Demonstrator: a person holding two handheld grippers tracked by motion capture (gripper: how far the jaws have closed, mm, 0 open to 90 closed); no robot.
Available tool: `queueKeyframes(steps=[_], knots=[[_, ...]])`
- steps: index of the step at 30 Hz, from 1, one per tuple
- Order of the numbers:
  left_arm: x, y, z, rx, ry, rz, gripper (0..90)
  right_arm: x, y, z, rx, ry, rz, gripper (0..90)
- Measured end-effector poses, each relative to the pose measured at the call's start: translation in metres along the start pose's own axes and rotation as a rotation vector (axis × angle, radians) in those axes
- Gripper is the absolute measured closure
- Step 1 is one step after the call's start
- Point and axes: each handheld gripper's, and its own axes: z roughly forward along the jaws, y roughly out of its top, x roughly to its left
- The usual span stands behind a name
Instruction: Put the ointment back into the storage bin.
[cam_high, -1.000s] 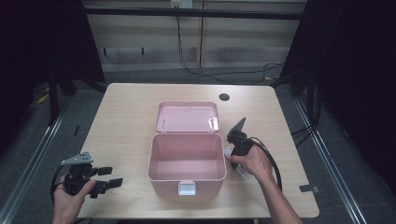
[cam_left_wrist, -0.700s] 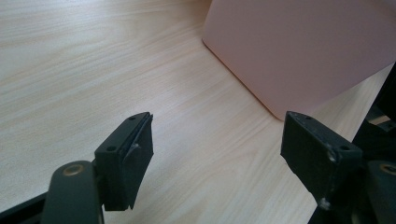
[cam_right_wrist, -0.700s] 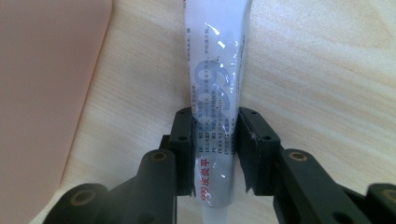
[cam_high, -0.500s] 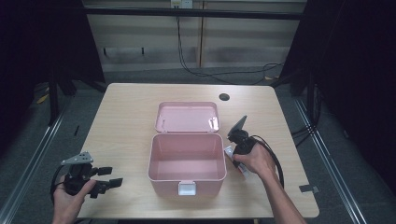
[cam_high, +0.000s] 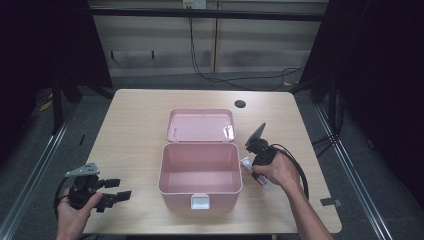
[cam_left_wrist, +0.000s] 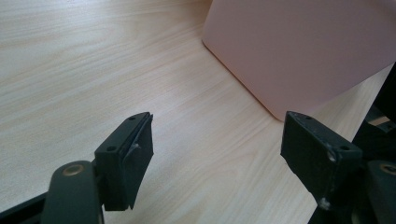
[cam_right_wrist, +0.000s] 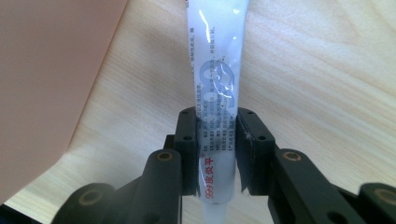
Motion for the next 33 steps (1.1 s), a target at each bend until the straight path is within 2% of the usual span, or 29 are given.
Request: queueKeyframes(steps=[9,15,21,33], knots=[[0.0,0.0,0.0,0.001,0.0,0.002,25.3,-0.003,-0.006,-0.006,0.008,0.024,-0.034,72.4],[0.0,0.0,0.0,0.0,0.001,0.001,25.3,-0.004,-0.01,-0.011,0.034,-0.004,-0.075,72.3],[0.0,0.0,0.0,0.001,-0.001,0.002,25.3,-0.006,-0.016,-0.018,0.026,0.001,-0.09,72.2],[0.0,0.0,0.001,0.005,-0.001,0.001,25.3,0.001,-0.031,-0.032,0.033,0.006,-0.214,72.1]])
